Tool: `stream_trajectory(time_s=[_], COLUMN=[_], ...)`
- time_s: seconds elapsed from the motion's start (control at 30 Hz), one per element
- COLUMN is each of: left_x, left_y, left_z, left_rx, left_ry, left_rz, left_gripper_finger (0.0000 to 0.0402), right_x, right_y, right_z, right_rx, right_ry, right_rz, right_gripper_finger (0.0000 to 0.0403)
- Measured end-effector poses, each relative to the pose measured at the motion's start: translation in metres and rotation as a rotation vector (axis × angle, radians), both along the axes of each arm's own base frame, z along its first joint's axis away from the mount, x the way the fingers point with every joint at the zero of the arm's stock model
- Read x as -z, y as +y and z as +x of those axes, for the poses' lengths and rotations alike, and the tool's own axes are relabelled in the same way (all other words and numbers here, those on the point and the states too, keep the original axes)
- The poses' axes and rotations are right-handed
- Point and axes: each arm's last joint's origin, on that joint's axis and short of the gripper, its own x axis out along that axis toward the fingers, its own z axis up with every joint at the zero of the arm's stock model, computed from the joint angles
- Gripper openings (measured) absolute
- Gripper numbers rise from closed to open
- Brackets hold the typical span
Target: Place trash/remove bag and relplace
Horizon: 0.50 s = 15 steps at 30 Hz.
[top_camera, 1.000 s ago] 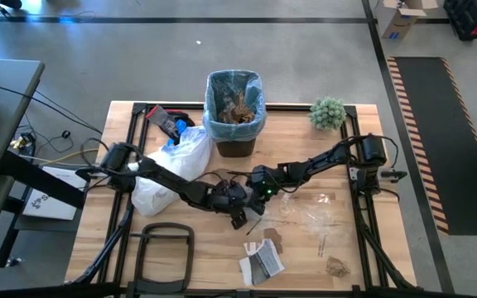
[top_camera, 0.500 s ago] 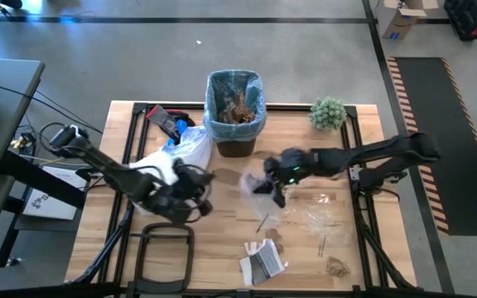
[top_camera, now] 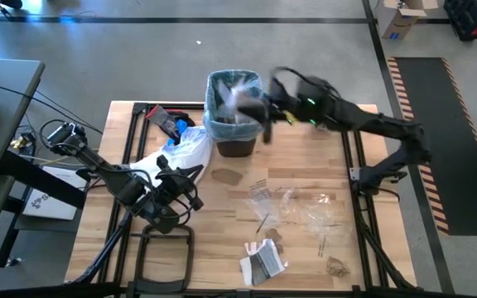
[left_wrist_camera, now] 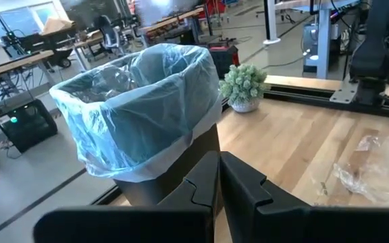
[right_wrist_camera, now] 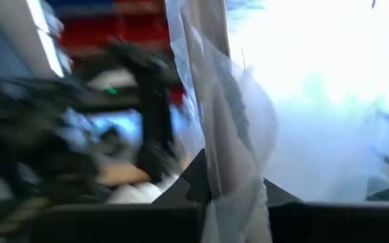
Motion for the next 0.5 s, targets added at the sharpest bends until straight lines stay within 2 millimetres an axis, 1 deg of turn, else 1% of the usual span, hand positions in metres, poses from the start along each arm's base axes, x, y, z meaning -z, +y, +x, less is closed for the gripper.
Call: stream_trajectory(time_s=[0.07,0.17,0.27,0.37,0.5], left_x=[0.000,0.000,0.000,0.000,0.001], left_y=[0.000,0.000,0.000,-0.001,-0.001], left_z=[0.000,0.000,0.000,0.001,0.001], left_rx=[0.000,0.000,0.005,0.015,0.027], left_ry=[-0.001,-0.004,-0.012,-0.014,-0.007], left_rz=[0.000,-0.004,-0.022,-0.046,-0.059], left_gripper_finger=[0.0000,0.0000,0.0000,0.0000,0.0000], right_x=[0.008,0.027,0.045,0.060,0.080], right_y=[-0.023,-0.056,-0.082,-0.096,-0.107], right_z=[0.017,0.040,0.051,0.054,0.058], right_rx=[0.051,0.114,0.156,0.186,0.247], right_ry=[0.092,0.215,0.364,0.511,0.650], right_rz=[0.008,0.029,0.061,0.109,0.120], right_gripper_finger=[0.0000,0.0000,0.0000,0.0000,0.0000])
